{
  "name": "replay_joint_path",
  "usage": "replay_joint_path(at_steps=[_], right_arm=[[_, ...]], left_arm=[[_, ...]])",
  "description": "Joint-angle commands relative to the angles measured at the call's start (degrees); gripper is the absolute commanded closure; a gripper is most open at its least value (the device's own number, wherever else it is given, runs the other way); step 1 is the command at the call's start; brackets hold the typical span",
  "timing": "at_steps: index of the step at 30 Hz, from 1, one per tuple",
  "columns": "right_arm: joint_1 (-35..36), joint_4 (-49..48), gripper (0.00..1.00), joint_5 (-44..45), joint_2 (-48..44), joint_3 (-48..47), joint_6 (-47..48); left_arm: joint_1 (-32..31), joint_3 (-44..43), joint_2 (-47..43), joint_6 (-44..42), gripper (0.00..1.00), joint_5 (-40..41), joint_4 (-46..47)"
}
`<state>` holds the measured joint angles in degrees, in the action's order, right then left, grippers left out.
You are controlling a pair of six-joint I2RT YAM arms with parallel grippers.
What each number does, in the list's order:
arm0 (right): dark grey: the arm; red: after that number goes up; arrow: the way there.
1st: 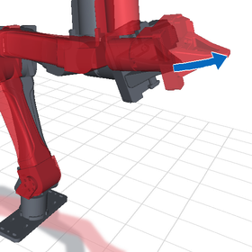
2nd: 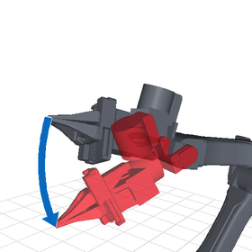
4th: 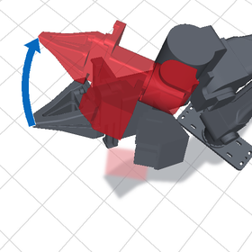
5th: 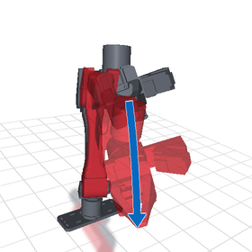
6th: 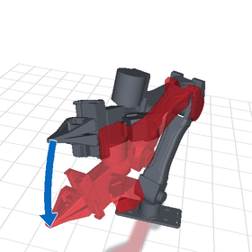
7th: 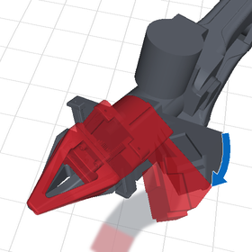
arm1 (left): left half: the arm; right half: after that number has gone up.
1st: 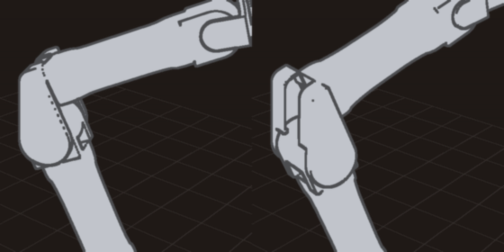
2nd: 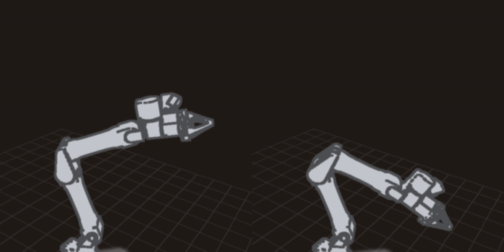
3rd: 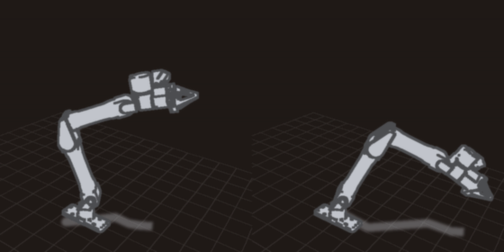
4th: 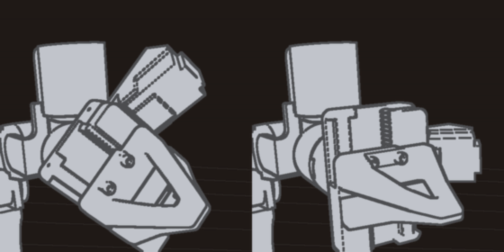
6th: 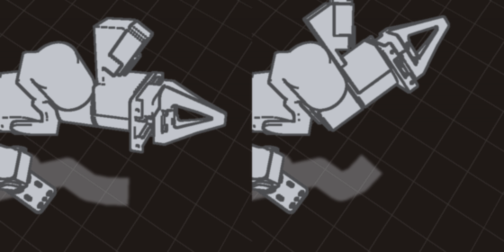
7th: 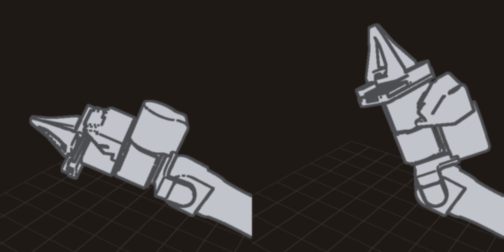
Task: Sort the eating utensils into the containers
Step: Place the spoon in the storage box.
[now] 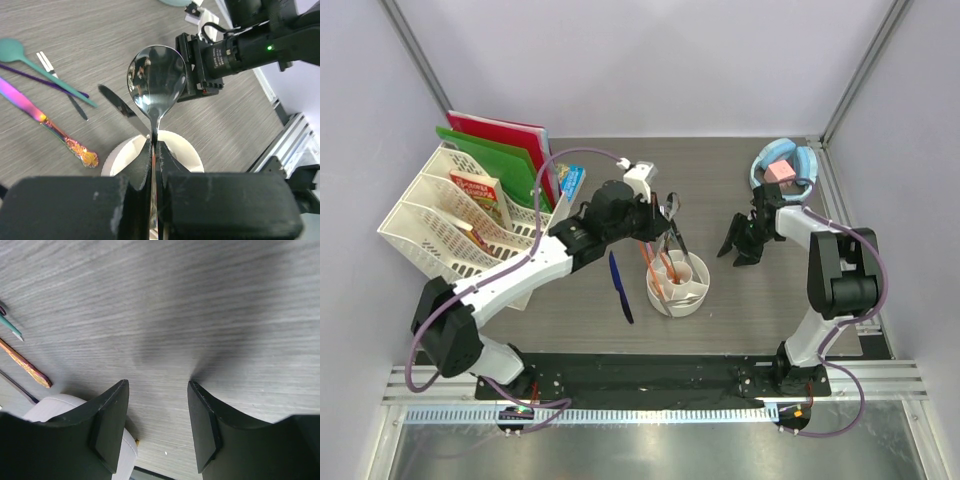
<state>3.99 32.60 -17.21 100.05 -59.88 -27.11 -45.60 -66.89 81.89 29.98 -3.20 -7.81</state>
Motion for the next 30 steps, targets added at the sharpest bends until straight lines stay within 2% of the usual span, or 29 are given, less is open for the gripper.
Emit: replay_joint_path(at_steps=[1, 15, 30], right_arm=[[-0.03, -0.78, 0.44, 1.04, -4.16, 1.95, 0.66], [-0.12, -1.92, 0.44, 1.48, -5.48, 4.68, 0.39], [-0.12, -2.72, 0.44, 0.87, -5.13, 5.03, 1.98]], left_arm=[[-2.29, -4.56, 1.95, -3.43, 1.00, -1.01, 7.55], [-4.05, -2.11, 0.64, -3.87, 1.00, -0.05, 7.55], [-5.19, 7.83, 0.55, -4.57, 1.00, 1.71, 22.30]])
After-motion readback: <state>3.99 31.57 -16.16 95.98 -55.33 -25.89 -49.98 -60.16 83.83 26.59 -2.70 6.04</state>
